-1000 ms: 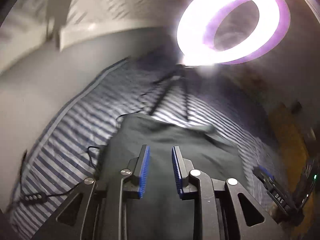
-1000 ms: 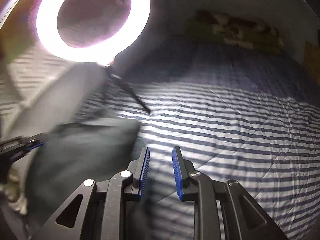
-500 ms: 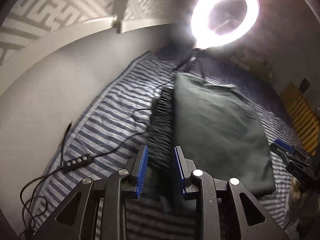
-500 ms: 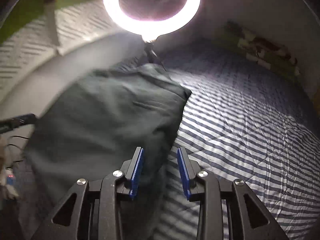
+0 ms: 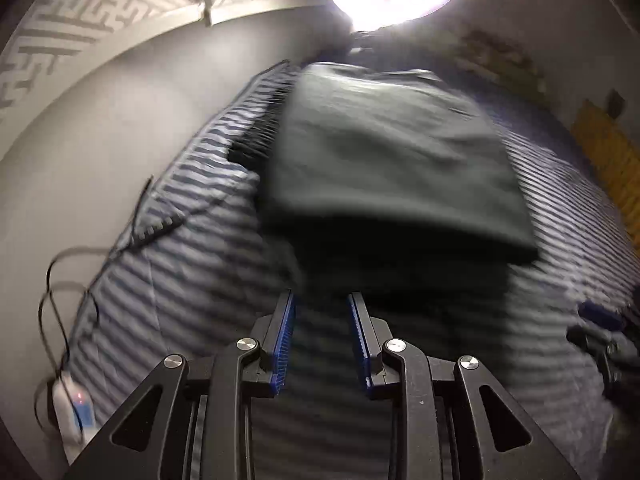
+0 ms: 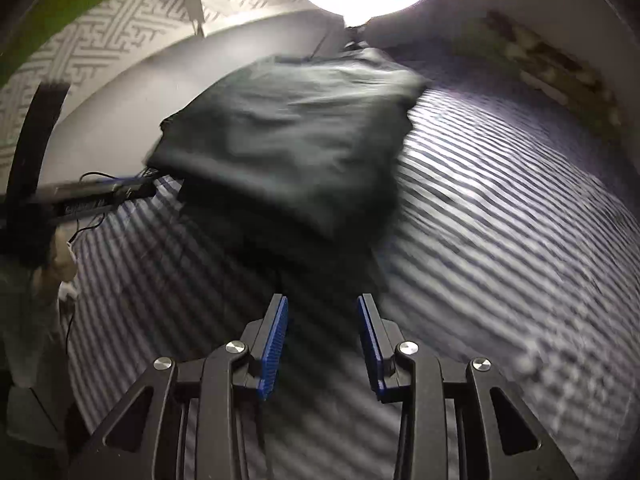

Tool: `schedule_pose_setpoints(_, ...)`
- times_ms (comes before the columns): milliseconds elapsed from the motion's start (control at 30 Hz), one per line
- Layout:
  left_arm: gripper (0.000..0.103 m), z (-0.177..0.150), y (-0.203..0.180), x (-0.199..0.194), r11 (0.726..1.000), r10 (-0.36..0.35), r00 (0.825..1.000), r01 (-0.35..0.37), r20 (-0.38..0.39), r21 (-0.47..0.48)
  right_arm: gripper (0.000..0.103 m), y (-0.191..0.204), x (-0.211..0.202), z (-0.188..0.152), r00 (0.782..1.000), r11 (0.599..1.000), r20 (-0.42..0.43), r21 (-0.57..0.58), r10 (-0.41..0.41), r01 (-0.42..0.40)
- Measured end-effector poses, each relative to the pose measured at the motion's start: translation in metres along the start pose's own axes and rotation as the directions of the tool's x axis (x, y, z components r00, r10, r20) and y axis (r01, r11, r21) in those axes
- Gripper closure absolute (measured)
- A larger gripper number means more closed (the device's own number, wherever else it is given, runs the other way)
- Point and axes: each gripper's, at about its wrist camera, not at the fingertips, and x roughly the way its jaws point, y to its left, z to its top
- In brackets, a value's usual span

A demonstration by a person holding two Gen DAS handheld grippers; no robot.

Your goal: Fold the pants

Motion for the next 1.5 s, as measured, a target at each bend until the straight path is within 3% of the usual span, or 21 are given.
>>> schedule_pose_setpoints(233,0.054,-0.054,-0.065,-0.121,0.999,-0.047,0.991,0.044,0.123,0.024,0.070,-0.012,-0.104,-0.048,0.993,0.998,0.117,0.059,-0.018,0.011)
schedule_pose_setpoints(400,0.035,-0.088,-0.108,-0.207,0.998,-0.045,0.969,0.031,0.244,0.064,0.065,-0.001,-0.172,-0.081,0.977,0.998,0.209,0.061,-0.032,0.019)
schedule_pose_setpoints(500,0.031,-0.113,-0.128,-0.246,0.997,-0.054,0.957,0.035,0.284,0.072,0.058,0.002,-0.209,-0.102,0.956,0.997,0.287,0.068,-0.065,0.048)
schedule_pose_setpoints(600,0.019,-0.136,-0.146,-0.272,0.995,-0.060,0.950,0.034,0.306,0.089,0.042,0.002,-0.239,-0.123,0.927,0.992,0.356,0.094,-0.118,0.090)
schedule_pose_setpoints(700,0.016,-0.156,-0.157,-0.288,0.994,-0.064,0.946,0.033,0.317,0.103,0.035,0.001,-0.261,-0.142,0.912,0.987,0.385,0.129,-0.143,0.100)
schedule_pose_setpoints(867,0.008,-0.180,-0.157,-0.294,0.995,-0.055,0.944,0.027,0.326,0.091,0.026,0.004,-0.274,-0.167,0.912,0.984,0.382,0.148,-0.152,0.102)
schedule_pose_setpoints(1233,0.005,-0.210,-0.132,-0.267,1.000,0.016,0.973,-0.021,0.229,0.018,0.026,0.018,-0.242,-0.199,0.947,0.986,0.308,0.163,-0.091,0.042)
schedule_pose_setpoints(1500,0.005,-0.208,-0.127,-0.263,0.999,0.036,0.976,-0.039,0.216,0.006,0.026,0.023,-0.239,-0.199,0.943,0.987,0.319,0.157,-0.090,0.042)
